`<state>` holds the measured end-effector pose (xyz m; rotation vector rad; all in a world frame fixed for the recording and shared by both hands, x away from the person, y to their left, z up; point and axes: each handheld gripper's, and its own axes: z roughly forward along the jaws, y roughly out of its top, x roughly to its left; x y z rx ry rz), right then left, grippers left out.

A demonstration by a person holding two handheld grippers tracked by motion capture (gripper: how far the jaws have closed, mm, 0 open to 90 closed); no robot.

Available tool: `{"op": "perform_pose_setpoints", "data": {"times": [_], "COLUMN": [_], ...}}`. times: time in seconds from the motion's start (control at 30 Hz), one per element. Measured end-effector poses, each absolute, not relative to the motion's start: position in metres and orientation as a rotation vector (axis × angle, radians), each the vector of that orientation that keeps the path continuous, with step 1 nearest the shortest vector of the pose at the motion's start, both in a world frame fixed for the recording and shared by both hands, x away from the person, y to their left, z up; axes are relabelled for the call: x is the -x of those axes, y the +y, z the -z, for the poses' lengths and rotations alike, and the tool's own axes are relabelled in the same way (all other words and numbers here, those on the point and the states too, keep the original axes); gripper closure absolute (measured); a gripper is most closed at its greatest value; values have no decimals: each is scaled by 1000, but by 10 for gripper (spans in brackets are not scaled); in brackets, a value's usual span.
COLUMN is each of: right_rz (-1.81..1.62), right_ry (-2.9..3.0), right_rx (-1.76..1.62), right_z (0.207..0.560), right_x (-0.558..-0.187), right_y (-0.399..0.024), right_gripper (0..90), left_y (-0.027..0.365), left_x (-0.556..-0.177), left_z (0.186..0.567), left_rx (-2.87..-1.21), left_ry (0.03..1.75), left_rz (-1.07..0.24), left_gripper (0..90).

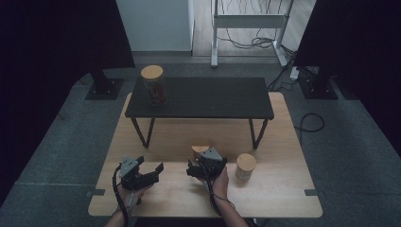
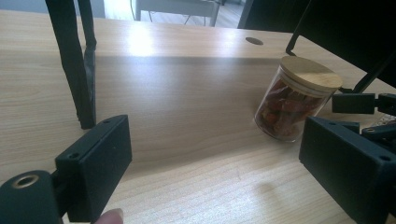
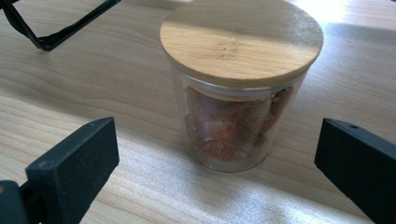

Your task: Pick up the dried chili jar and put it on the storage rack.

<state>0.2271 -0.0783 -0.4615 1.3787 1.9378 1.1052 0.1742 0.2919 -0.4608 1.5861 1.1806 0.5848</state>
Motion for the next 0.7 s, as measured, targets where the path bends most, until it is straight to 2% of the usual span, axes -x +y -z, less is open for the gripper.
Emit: {"op": "perform_pose_setpoints", "data": {"times": [0.7], "right_rz": [-1092], "right_ry": [1946], "right_rx": [-1410], "right_z": [469], "right_x": [-245], "right_y": [-72], "right_gripper": [6], "left_y": [291], "left_x": [-176], "left_z": [462], "left_rx": [-1594], "left_ry": [1174], "left_rz": [-584], "left_gripper": [88]}}
